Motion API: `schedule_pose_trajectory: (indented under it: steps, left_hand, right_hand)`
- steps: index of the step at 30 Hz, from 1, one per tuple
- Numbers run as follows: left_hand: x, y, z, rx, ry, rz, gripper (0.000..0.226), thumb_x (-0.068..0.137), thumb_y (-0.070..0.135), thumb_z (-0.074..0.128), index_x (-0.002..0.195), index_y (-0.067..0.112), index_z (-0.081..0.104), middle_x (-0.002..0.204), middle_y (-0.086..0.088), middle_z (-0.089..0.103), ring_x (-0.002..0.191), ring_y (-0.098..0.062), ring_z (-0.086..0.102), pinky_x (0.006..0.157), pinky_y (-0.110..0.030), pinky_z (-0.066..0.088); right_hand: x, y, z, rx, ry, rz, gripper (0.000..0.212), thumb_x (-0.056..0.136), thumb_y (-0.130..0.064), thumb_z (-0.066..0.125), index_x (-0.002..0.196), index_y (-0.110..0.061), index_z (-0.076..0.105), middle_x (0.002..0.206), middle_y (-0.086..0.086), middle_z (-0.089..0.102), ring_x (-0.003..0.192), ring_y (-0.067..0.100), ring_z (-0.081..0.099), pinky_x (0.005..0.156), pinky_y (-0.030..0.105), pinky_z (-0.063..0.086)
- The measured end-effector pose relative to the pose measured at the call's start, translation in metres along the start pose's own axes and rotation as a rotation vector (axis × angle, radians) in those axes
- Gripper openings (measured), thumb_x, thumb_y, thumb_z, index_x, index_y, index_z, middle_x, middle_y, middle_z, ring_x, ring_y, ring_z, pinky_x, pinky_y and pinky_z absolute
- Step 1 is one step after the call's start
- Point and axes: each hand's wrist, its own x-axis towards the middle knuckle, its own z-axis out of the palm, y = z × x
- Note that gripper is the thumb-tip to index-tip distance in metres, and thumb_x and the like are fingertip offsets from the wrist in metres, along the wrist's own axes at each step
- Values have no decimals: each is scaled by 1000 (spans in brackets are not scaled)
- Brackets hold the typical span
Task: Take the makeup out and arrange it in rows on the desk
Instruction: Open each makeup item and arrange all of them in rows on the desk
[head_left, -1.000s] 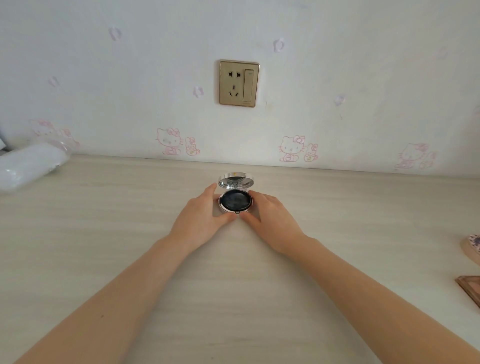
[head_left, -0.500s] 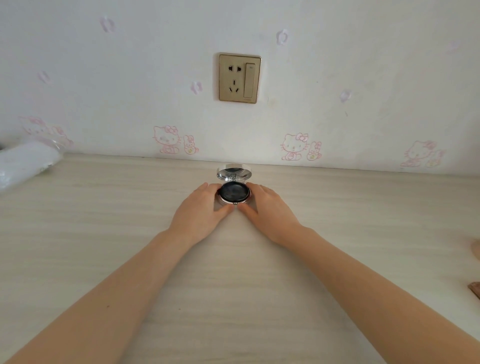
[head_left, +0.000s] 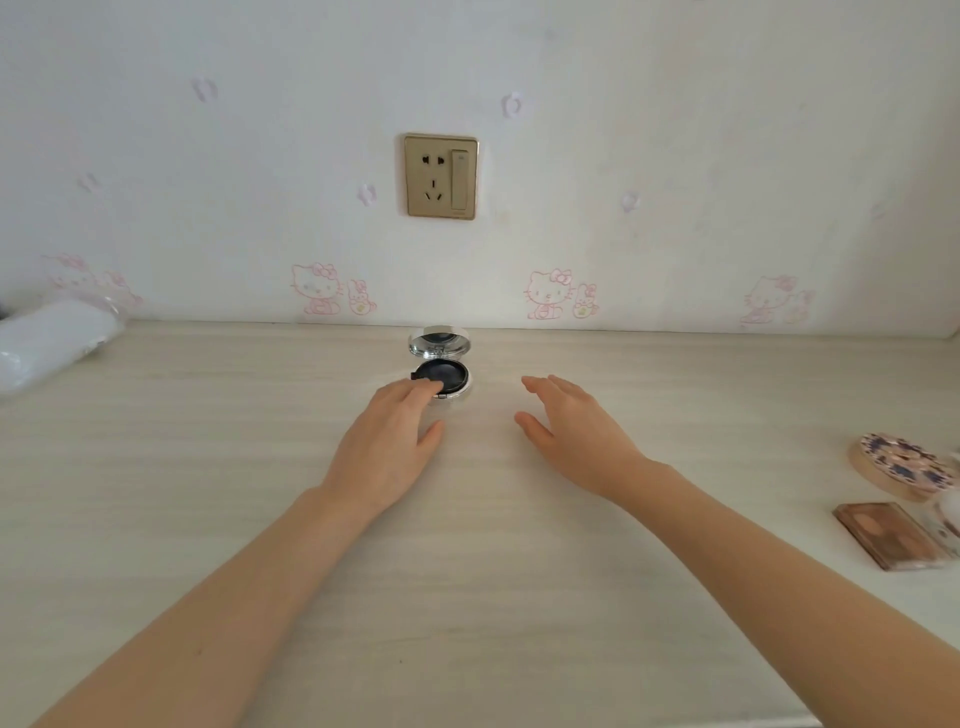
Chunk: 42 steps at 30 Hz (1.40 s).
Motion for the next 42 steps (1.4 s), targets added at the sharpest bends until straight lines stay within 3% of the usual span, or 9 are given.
schedule_pose_trajectory:
  steps: [7,13,17,21,25,33,37,40,42]
  left_hand:
    - [-23,69,14,-74,-32,129,38,96,24,52,134,19,53,132,2,55,130,-12,40,101,-24,33]
    - [-31,137,43,-149,-117,204,39,96,25,49,135,21,51,133,2,56,130,-12,40,103,-29,37]
    - [-31,187,69,-209,-188,232,39,96,26,49,135,21,51,131,2,57,128,-14,42,103,-31,38]
    - [-23,231,95,-281,-259,237,38,96,24,48,133,19,52,128,3,59,126,-15,44,101,-31,38]
    - [-6,266,117,-359,-301,206,37,95,24,51,132,18,54,127,1,61,123,-17,47,101,-30,38]
    - [39,317,156,-468,-382,121,39,94,26,52,131,13,54,130,-3,60,122,-20,51,100,-26,37]
    - [55,334,176,-416,-424,117,47,96,35,50,135,7,50,138,-9,53,131,-26,43,107,-33,34]
    - [64,345,186,-309,-460,116,54,96,43,47,131,2,51,134,-16,53,129,-32,40,106,-36,30]
    - [67,351,190,-221,-484,144,54,96,48,44,117,1,59,120,-17,59,120,-35,45,103,-37,30]
  right_hand:
    - [-69,40,-36,-55,53,65,48,99,-33,43,144,-17,36,144,3,43,142,16,25,110,32,30]
    - [-122,86,-71,-122,108,142,45,98,-32,47,141,-18,43,144,8,43,142,18,25,108,28,26]
    - [-153,123,-99,-187,150,221,43,97,-33,49,138,-19,46,142,9,46,139,20,31,105,33,32]
    - [-168,159,-125,-226,177,315,38,96,-31,50,130,-14,54,129,7,55,128,24,42,101,33,35]
    - [-172,193,-146,-289,159,387,31,97,-33,46,110,-12,63,104,6,65,103,27,58,83,32,41]
    - [-152,242,-167,-176,111,608,43,96,-34,49,131,-10,52,129,11,58,118,28,52,91,34,42]
    - [-141,257,-166,-257,67,644,43,95,-32,46,117,3,58,116,18,64,109,35,54,89,36,38]
    - [-135,263,-164,-356,21,632,43,95,-33,42,111,2,62,107,15,66,104,31,56,91,35,29]
    - [-133,267,-163,-396,-4,641,37,94,-35,41,89,-6,63,87,9,63,95,31,54,85,36,29]
